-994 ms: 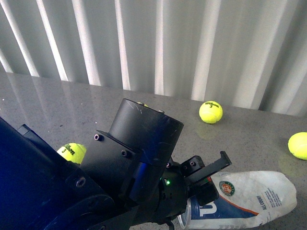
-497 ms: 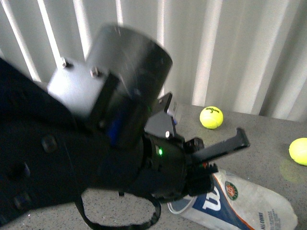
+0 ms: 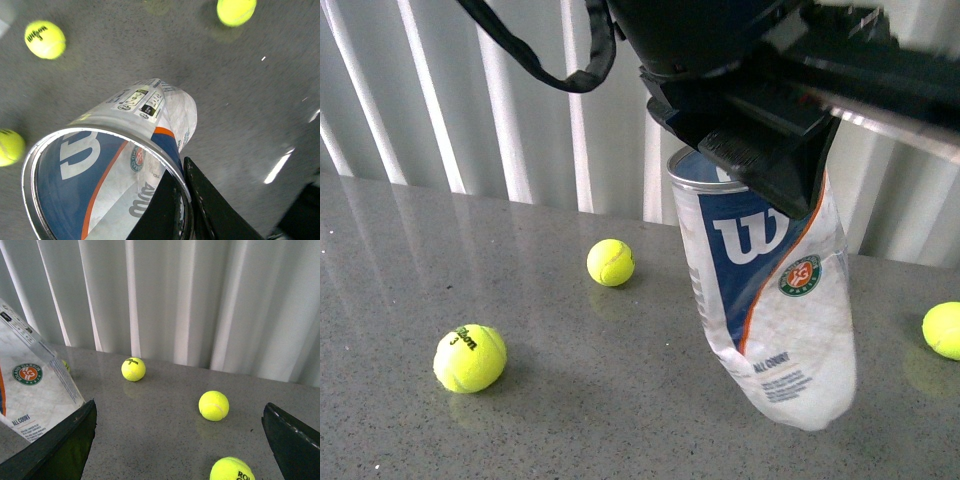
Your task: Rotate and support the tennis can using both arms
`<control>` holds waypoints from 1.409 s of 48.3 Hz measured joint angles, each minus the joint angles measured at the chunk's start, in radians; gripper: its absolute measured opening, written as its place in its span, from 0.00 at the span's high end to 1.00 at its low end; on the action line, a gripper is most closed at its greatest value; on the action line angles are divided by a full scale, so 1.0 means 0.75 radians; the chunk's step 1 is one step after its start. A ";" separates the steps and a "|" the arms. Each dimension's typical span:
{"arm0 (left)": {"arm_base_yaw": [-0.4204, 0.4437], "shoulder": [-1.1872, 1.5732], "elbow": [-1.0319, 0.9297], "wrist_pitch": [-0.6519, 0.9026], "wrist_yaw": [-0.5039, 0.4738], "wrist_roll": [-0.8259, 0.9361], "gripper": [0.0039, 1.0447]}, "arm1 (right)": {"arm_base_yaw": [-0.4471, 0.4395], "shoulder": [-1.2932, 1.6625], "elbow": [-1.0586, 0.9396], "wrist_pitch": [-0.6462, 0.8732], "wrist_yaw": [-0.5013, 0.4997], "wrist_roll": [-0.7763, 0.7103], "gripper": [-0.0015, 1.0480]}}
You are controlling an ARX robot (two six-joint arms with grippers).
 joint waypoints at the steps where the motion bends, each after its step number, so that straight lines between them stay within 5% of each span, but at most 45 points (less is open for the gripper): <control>1: -0.003 0.007 0.006 0.000 -0.024 0.036 0.97 | 0.000 0.000 0.000 0.000 0.000 0.000 0.07; 11: -0.047 0.117 0.073 0.063 -0.275 0.547 0.97 | 0.000 0.000 0.000 0.000 0.000 0.000 0.07; 21: -0.108 0.149 0.016 0.030 -0.266 0.837 0.97 | 0.000 0.000 0.000 0.000 0.001 0.000 0.07; 68: -0.155 0.345 0.079 0.053 -0.256 0.900 0.93 | 0.000 0.000 0.000 0.000 0.000 0.000 0.07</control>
